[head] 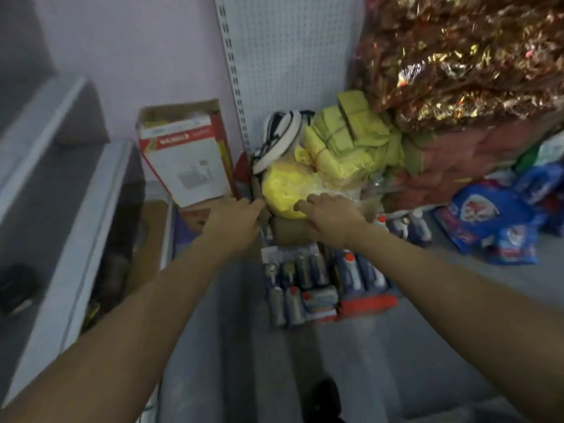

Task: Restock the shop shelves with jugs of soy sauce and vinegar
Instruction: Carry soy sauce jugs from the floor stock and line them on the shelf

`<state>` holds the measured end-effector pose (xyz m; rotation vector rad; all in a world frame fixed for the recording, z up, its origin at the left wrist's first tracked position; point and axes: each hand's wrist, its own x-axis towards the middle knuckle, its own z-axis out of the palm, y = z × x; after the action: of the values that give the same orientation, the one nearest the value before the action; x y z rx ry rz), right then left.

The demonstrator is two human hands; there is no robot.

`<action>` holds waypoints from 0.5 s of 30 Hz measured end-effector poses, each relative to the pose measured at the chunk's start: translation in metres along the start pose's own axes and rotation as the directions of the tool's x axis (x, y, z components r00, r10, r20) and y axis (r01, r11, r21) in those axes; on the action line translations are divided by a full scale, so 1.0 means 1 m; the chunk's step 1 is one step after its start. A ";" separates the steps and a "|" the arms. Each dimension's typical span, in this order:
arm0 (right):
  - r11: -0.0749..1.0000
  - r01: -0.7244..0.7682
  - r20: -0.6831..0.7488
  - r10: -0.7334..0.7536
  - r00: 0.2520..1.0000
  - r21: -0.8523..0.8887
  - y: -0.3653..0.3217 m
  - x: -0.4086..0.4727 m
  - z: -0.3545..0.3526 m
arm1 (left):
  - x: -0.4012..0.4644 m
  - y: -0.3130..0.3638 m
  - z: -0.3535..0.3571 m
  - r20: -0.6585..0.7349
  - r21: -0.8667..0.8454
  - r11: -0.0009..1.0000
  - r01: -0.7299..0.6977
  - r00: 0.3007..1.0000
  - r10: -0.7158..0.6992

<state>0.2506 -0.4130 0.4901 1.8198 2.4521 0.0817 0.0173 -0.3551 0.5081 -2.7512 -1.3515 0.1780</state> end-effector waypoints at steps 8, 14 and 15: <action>0.964 -0.219 0.180 0.191 0.965 0.149 -0.004 0.068 0.180 | 0.100 -0.050 0.182 0.354 -0.129 0.989 -0.067 0.929 0.109; 0.829 -0.480 0.324 0.387 0.863 0.287 -0.052 0.116 0.354 | 0.172 -0.094 0.359 0.492 -0.178 0.961 -0.211 0.827 0.273; 0.795 -0.527 0.345 0.425 0.837 0.300 -0.062 0.120 0.384 | 0.180 -0.098 0.390 0.514 -0.192 0.953 -0.233 0.803 0.300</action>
<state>0.1963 -0.3192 0.0972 2.3963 1.8613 -0.6152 -0.0032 -0.1475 0.1197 -3.1241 -1.0603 0.9919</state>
